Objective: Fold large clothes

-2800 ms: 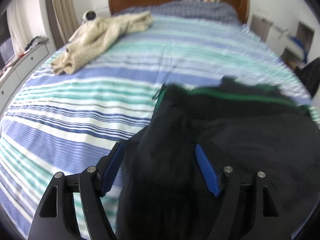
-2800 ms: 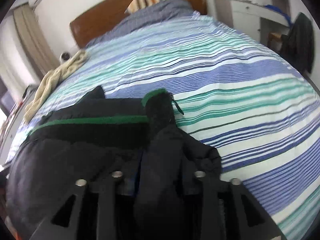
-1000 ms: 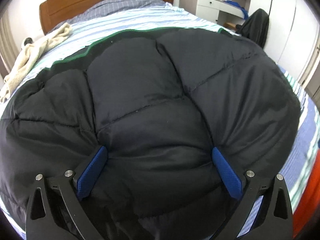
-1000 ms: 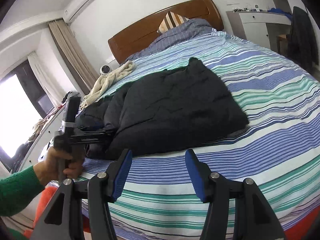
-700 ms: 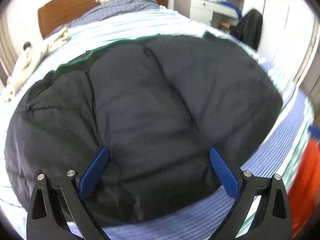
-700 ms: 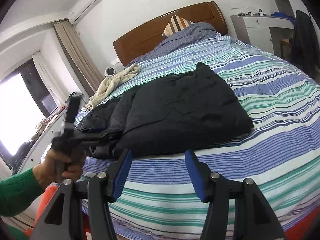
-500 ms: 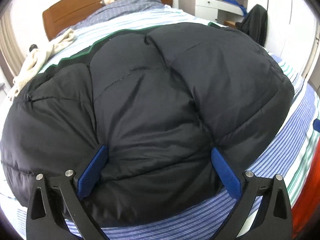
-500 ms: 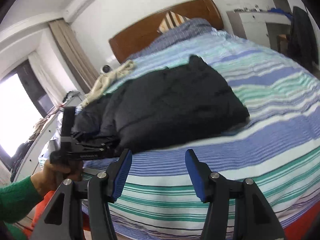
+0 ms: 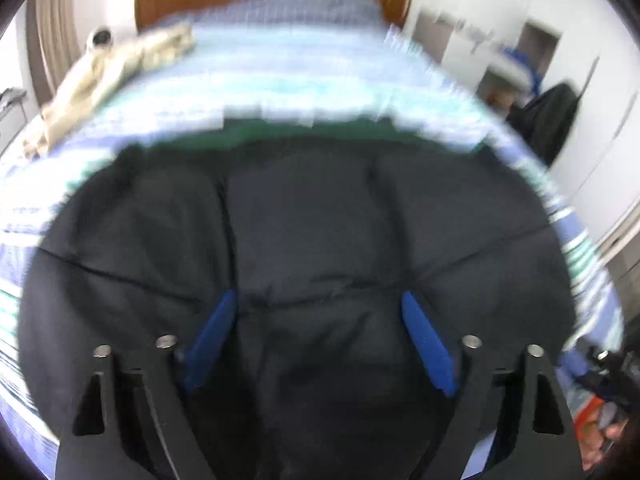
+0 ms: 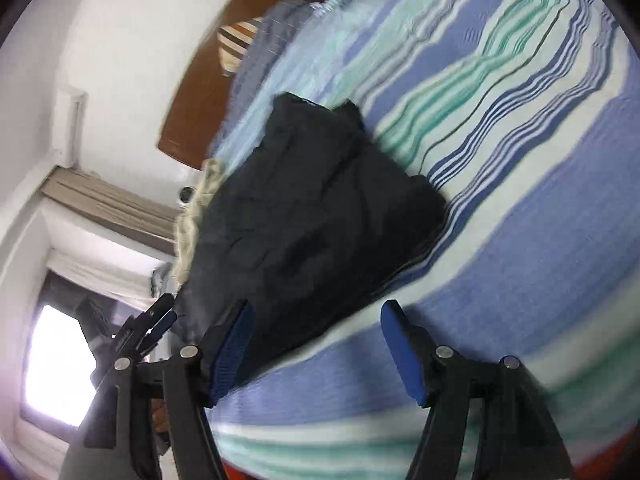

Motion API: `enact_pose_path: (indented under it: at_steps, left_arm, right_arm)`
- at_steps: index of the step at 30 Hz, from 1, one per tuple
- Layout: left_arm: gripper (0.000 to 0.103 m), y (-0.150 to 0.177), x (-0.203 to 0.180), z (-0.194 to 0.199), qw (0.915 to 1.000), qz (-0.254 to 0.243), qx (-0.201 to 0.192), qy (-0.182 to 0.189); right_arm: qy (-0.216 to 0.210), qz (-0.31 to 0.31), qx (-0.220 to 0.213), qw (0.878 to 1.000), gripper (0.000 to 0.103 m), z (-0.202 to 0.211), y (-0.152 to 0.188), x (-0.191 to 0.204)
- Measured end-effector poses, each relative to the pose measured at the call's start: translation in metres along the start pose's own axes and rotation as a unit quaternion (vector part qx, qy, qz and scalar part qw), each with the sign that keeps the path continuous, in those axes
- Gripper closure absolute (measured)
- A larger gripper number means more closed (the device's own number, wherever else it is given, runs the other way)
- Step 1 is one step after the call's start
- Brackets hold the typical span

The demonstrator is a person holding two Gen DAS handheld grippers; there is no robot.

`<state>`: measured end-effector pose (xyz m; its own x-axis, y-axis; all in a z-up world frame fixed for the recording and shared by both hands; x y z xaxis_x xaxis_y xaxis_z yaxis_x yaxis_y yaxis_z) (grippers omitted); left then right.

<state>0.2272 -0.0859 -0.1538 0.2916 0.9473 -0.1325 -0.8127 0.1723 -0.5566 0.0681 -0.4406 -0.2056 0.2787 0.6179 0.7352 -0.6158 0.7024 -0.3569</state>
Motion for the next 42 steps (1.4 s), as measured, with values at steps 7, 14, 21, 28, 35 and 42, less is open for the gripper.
enact_pose_path:
  at_steps: [7,14,21,28,35,42]
  left_arm:
    - [0.011,0.018,-0.007,-0.016,0.9974,-0.05,-0.039,-0.034]
    - [0.012,-0.005,-0.004,0.004,0.9931,-0.092,0.036,-0.064]
    - [0.004,-0.095,-0.019,0.137,0.9904,-0.106,-0.019,0.086]
    - [0.003,-0.115,-0.082,0.175,0.9583,-0.244,0.058,0.136]
    - [0.054,-0.109,-0.084,0.154,0.9477,-0.311,0.065,-0.028]
    - [0.066,-0.111,-0.014,0.148,0.9715,-0.233,0.046,-0.002]
  right_arm:
    - [0.028,-0.081,-0.055,0.995,0.035,-0.029,-0.022,-0.002]
    - [-0.007,0.065,-0.118,0.991,0.08,0.005,-0.016,0.076]
    - [-0.006,0.315,-0.166,0.934,0.08,0.036,0.039,0.194]
    - [-0.008,0.5,-0.17,0.849,0.081,0.03,0.102,0.276]
    - [-0.037,0.604,-0.163,0.779,0.08,0.017,0.16,0.316]
    - [-0.125,0.491,-0.111,0.855,0.044,0.037,0.127,0.287]
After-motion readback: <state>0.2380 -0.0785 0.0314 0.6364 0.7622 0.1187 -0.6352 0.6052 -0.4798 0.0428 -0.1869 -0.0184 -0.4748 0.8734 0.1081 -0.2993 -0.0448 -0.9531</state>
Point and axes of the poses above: each gripper's, at about its wrist camera, not at the fingertips, and z roughly against the way its jaws point, x to its left, y to its underside, the point moved 3 cm from there along -z, roughly the way its jaws point
